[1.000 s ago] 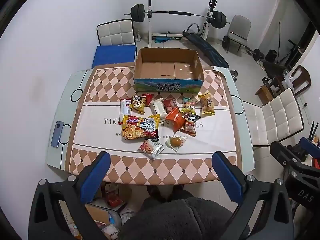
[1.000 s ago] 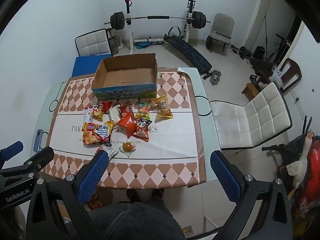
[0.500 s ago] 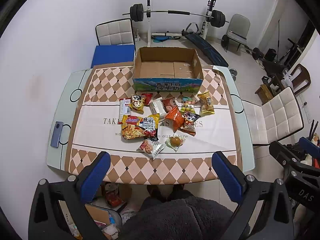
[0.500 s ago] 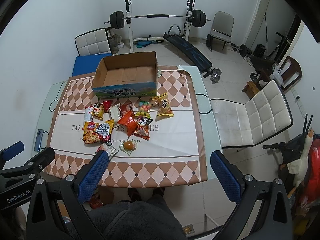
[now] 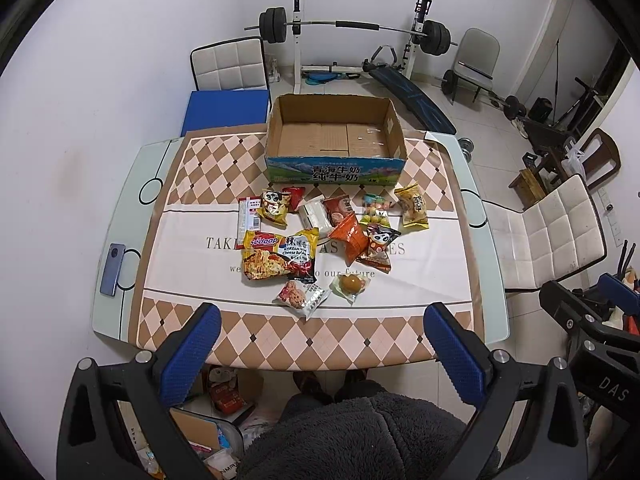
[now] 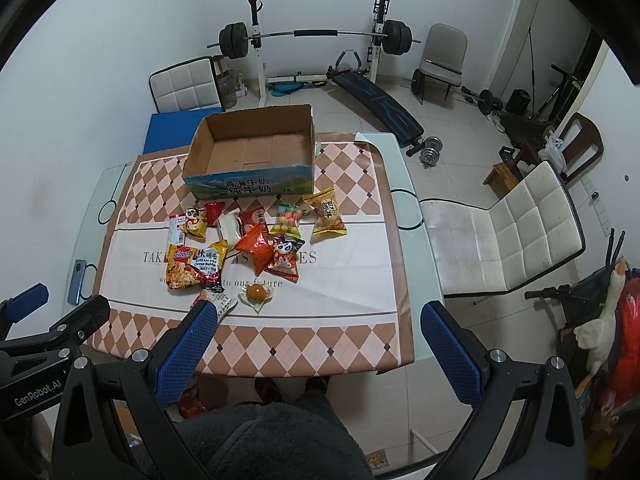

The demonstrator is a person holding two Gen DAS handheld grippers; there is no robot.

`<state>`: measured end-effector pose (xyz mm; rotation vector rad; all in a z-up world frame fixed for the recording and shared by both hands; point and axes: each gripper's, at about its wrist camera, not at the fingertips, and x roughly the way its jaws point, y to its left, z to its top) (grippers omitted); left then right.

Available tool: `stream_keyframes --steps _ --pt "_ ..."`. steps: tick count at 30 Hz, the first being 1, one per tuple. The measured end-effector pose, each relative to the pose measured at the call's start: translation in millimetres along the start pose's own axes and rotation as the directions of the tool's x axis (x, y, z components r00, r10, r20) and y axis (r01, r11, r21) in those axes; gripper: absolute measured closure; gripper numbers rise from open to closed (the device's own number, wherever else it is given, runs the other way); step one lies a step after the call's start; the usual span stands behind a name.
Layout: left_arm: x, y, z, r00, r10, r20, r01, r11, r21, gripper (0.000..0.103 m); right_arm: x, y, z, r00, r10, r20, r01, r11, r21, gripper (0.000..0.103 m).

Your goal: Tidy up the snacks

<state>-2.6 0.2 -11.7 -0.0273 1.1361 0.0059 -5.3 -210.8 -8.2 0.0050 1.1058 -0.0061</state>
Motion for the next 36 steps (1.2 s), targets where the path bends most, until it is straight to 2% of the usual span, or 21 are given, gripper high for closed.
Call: stream_keyframes --steps 36 --pt "1.3 0.4 -0.5 1.000 -0.002 -0.005 0.002 1.000 -0.004 0.000 3.6 3.1 0.5 1.000 -0.003 -0.005 0.003 1.000 -0.004 0.000"
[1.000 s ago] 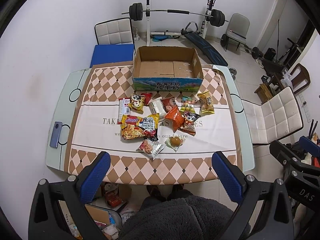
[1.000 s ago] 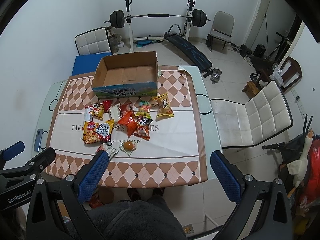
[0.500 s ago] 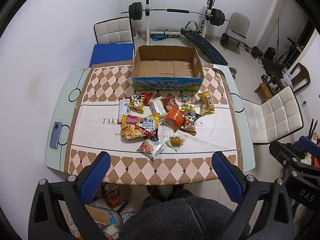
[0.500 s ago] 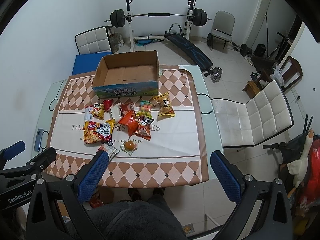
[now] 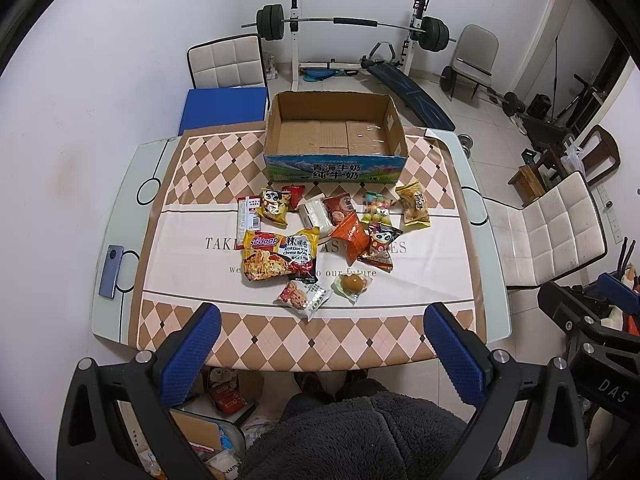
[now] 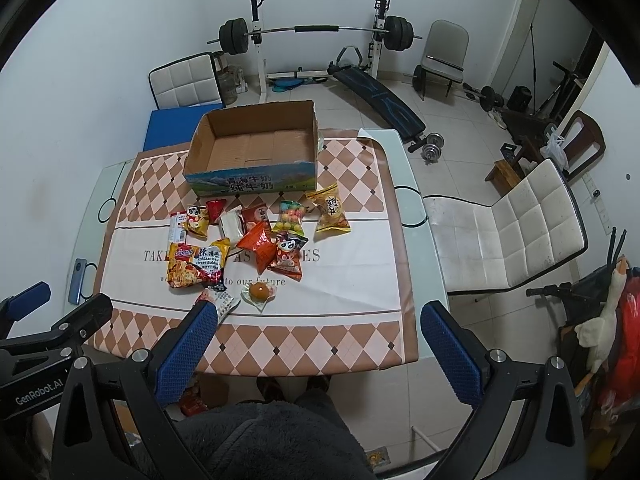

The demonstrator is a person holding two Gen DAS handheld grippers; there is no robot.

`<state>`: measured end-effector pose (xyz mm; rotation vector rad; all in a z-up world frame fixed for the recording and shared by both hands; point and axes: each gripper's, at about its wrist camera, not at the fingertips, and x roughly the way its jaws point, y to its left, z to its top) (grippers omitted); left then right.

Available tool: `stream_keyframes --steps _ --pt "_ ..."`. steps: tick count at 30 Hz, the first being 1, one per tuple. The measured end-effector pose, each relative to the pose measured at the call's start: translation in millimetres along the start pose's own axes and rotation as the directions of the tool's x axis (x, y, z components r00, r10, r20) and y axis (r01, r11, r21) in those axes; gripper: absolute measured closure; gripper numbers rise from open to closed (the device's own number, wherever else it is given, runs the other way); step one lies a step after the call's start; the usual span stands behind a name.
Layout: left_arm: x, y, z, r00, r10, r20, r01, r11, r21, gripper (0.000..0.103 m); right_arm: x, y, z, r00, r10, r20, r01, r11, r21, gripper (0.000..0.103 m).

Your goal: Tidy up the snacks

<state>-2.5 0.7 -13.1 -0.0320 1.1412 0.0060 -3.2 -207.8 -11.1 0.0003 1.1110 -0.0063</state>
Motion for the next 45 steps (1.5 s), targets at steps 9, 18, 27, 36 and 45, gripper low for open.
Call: stream_keyframes --steps 9,18,27,36,45 --pt "2 0 0 1.000 -0.001 0.003 0.001 1.000 -0.001 0.000 3 3 0 1.000 0.000 -0.001 0.000 1.000 0.001 0.000" --pt "3 1 2 1.000 0.000 0.004 0.000 1.000 -0.002 0.000 3 2 1 1.000 0.001 -0.002 -0.001 1.000 0.003 0.000" --pt "34 31 27 0.999 0.051 -0.002 -0.051 0.996 -0.069 0.000 53 4 11 0.990 0.109 -0.087 -0.102 0.992 0.078 0.000" --pt "175 102 43 0.962 -0.016 -0.271 -0.059 0.962 -0.268 0.000 198 20 25 0.945 0.173 -0.277 -0.144 0.982 0.121 0.000" --pt "335 156 42 0.862 -0.278 -0.424 -0.104 0.722 -0.684 0.000 350 41 39 0.918 0.113 -0.380 -0.086 0.992 0.088 0.000"
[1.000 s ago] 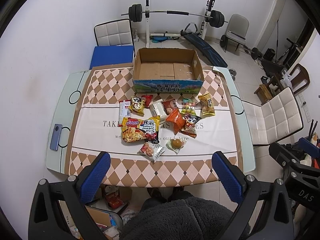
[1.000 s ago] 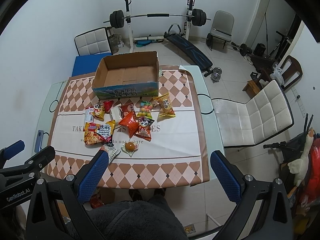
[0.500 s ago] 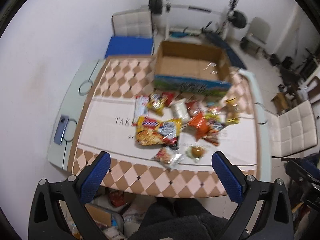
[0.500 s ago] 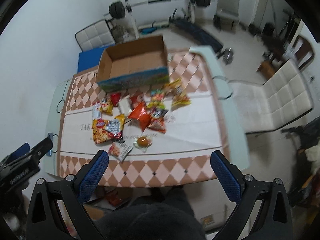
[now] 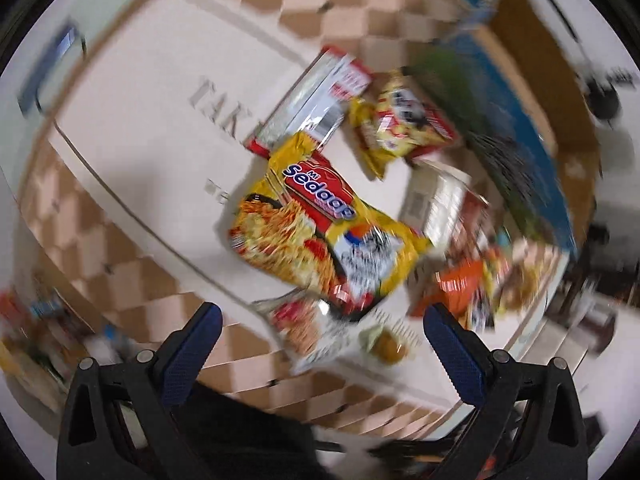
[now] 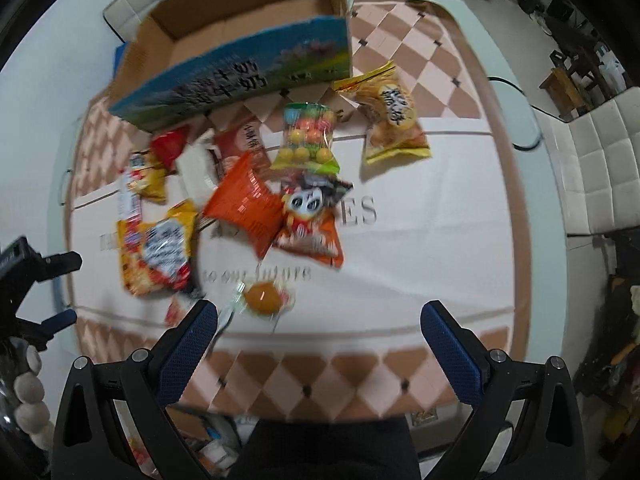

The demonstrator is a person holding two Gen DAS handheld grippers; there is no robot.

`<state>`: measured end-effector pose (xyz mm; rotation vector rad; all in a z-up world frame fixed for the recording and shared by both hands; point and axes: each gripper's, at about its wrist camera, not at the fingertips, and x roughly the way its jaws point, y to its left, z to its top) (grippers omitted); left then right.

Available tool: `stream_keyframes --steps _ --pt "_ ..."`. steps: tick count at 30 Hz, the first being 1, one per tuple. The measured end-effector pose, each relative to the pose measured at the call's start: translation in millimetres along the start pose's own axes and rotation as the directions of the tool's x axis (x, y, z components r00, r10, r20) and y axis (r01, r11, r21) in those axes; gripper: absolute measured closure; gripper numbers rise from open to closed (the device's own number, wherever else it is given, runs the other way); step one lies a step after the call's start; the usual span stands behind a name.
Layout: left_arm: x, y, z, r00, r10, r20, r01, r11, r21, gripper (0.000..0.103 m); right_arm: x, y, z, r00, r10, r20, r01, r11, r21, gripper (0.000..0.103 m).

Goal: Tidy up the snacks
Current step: 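Grasp the yellow Sedaap noodle pack with the left tool while the right tool reaches toward the snacks, then grasp the white wrapped packet with the right tool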

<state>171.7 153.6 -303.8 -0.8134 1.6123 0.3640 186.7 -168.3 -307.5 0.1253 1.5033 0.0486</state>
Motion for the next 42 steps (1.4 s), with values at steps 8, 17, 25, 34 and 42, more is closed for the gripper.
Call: stream_keyframes --steps 8,17,25,34,42 --pt "75 3 32 0.985 -0.055 -0.167 0.013 0.970 -0.242 0.000 46 3 38 0.999 0.041 -0.025 -0.042 0.999 -0.028 0.000" --pt "97 -11 38 0.988 0.062 -0.144 -0.093 0.972 -0.217 0.001 49 -16 51 0.998 0.045 -0.039 -0.045 0.999 0.008 0.000" --pt "98 -76 16 0.943 0.320 0.086 -0.329 0.873 0.359 0.005 49 -17 45 0.995 0.023 -0.096 -0.019 0.999 0.048 0.000" --pt "108 -110 -29 0.900 0.316 0.301 -0.429 0.516 0.741 0.005 51 17 38 0.991 0.020 -0.129 -0.018 1.000 0.015 0.000" --pt "95 -55 2 0.989 0.143 0.024 -0.140 0.892 0.430 0.005 70 82 85 0.981 0.160 -0.114 -0.161 0.987 0.000 0.006"
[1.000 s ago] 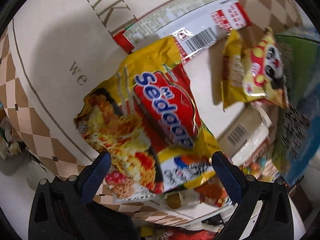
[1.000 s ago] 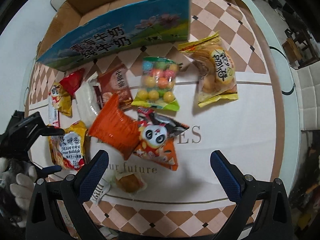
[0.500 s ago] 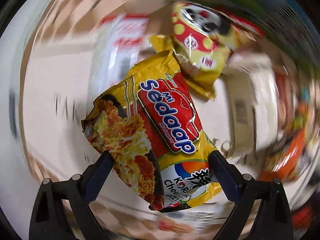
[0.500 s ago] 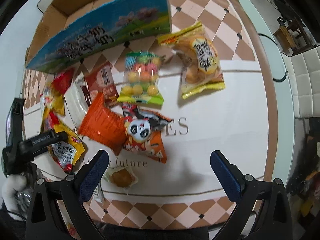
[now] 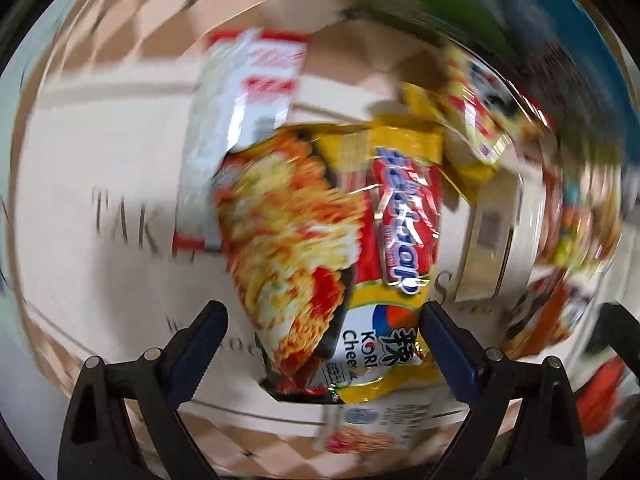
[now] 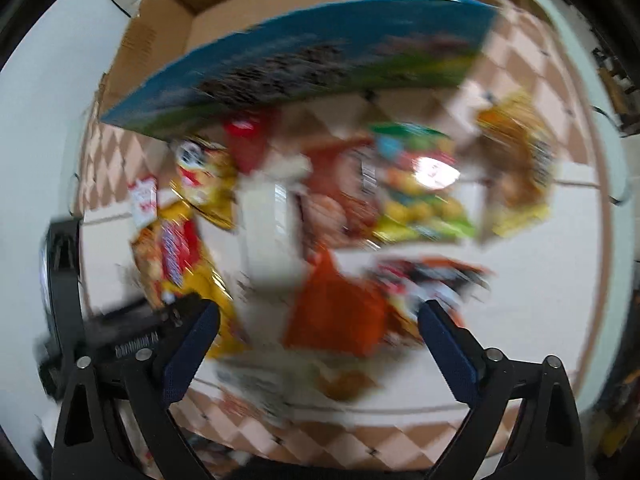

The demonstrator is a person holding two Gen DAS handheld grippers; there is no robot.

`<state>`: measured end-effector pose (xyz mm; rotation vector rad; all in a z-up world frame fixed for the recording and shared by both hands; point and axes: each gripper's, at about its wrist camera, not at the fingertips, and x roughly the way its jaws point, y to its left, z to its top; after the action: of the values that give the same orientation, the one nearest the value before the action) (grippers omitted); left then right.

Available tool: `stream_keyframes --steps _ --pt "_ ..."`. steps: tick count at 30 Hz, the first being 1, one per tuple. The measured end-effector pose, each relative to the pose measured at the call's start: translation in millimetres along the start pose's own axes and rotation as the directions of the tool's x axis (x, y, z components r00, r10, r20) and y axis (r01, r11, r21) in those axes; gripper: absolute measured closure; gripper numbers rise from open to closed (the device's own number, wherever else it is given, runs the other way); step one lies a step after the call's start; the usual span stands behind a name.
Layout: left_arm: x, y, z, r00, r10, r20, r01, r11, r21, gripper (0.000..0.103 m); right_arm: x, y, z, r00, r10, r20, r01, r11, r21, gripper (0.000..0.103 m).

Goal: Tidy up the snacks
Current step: 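Grasp the white wrapped packet with the right tool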

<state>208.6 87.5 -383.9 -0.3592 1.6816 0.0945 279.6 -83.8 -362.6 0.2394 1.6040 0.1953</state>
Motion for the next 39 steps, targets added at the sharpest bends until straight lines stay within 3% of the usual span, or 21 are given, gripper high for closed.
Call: stream_keyframes --steps 4,9,11,14,17,22,26,30,39 --pt "7 9 -12 1.000 -0.027 -0.008 0.026 0.994 -0.102 0.005 34 20 27 0.995 0.051 -0.088 -0.051 0.999 0.004 0.030" --pt "14 39 -10 1.000 -0.018 -0.016 0.015 0.986 -0.166 0.005 67 35 39 0.987 -0.027 -0.158 0.021 0.999 -0.038 0.033" --pt "16 25 8 0.999 -0.015 -0.030 0.009 0.984 -0.176 0.005 76 38 38 0.979 -0.092 -0.179 0.083 0.995 -0.057 0.054" --pt "13 7 29 0.999 0.034 -0.019 -0.037 0.989 -0.142 0.010 70 30 34 0.980 -0.094 -0.176 0.086 0.995 -0.052 0.055" --pt "16 -18 30 0.996 0.086 0.007 -0.086 0.996 -0.033 0.019 67 21 23 0.967 -0.103 -0.234 0.091 0.994 -0.061 0.055" --pt "22 -33 23 0.984 0.178 0.017 -0.179 0.979 0.101 0.018 67 18 2 0.952 -0.112 -0.286 0.089 0.992 -0.091 0.055" --pt "42 -36 28 0.988 0.155 -0.012 -0.154 0.987 0.054 0.017 67 17 0 0.957 -0.108 -0.270 0.092 0.993 -0.071 0.053" --pt "54 -38 56 0.989 0.144 -0.013 -0.144 0.990 0.001 0.017 64 19 -1 0.957 -0.101 -0.271 0.088 0.994 -0.060 0.053" --pt "29 -44 26 0.983 0.172 0.070 -0.172 0.985 -0.009 0.018 47 33 -23 0.972 -0.127 -0.200 0.104 0.988 -0.118 0.055"
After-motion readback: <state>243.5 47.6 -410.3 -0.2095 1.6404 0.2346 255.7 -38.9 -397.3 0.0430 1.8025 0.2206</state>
